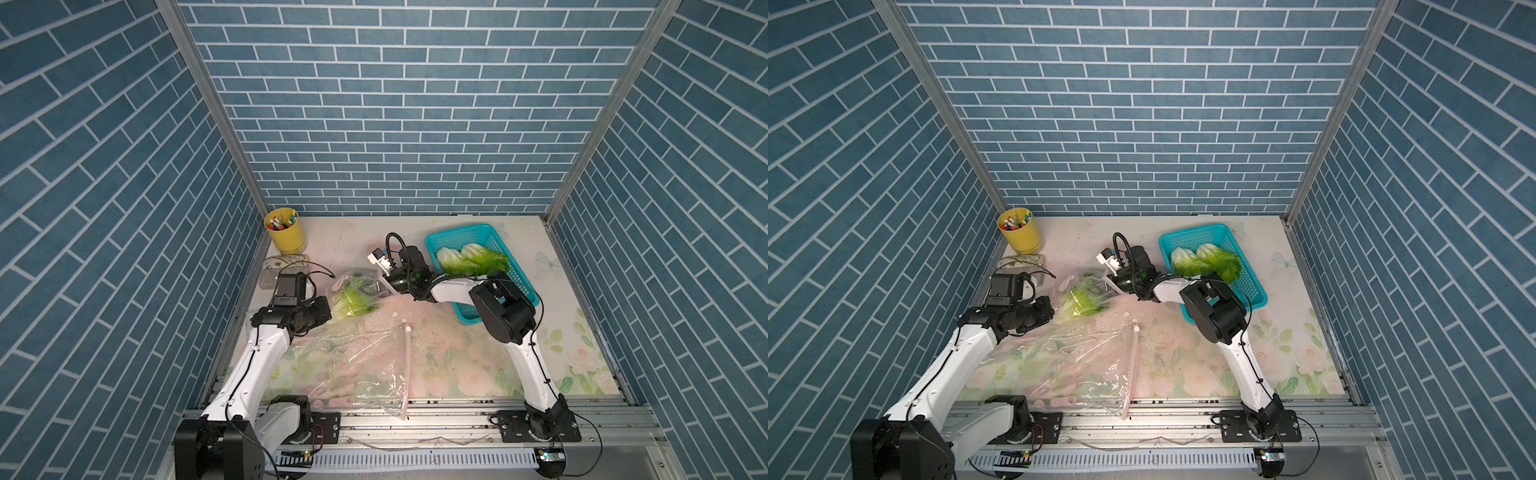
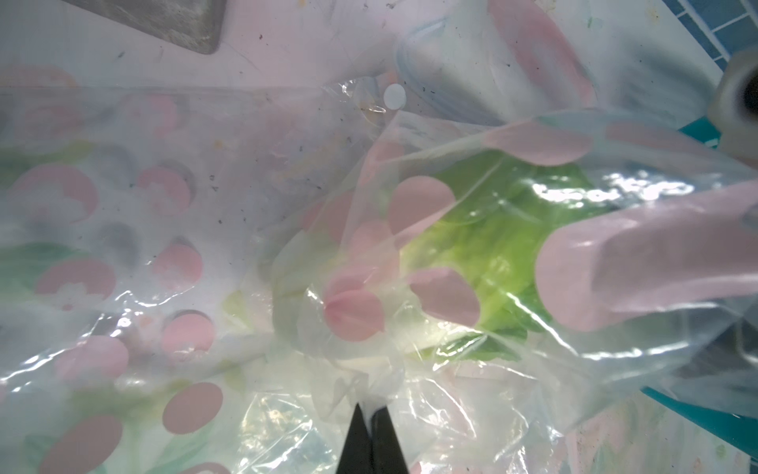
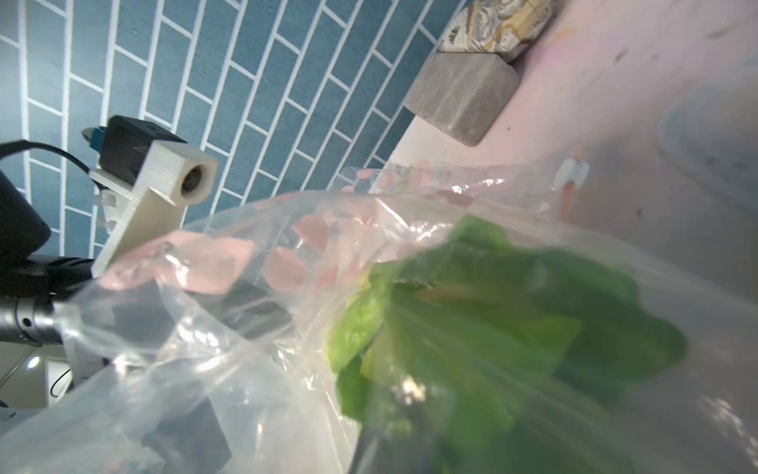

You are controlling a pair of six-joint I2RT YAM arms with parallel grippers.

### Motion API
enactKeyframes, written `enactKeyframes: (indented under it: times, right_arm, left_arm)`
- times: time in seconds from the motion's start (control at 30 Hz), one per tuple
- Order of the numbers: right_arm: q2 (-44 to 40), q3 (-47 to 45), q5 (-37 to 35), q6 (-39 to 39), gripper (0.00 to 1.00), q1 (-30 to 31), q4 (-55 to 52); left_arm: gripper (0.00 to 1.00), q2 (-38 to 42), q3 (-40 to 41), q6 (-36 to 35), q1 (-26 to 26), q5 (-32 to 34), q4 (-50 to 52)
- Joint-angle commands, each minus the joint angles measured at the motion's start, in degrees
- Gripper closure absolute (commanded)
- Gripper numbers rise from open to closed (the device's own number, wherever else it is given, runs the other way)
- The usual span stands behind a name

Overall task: Open the zip-top bag and take out the chinese cabbages
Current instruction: Pick up the Chinese cabbage from the zipper food storage bag.

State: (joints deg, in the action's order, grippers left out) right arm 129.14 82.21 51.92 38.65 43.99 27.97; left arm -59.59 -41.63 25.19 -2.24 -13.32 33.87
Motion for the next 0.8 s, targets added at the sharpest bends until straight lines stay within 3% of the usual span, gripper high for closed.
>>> enactKeyframes:
  times: [0.0,0.5,0.77]
  right_arm:
    - [-7.0,-4.6,-6.6,-1.0,1.0,-2.8,2.9]
    - [-16.0,-13.8,-4.0,-5.0,1.0,-7.1,0.5]
    - [-17.5,-16.7,-3.6,-6.5,1.0,-7.1,-0.6]
  left_arm:
    - [1.0,1.9,0.4,1.6,0.2,6.0,1.8]
    - [1.0,-3.9,-1.5,5.5,9.6,7.0,-1.9]
    - [1.0,-2.0,1.3,5.7,12.1,6.5,-2.5]
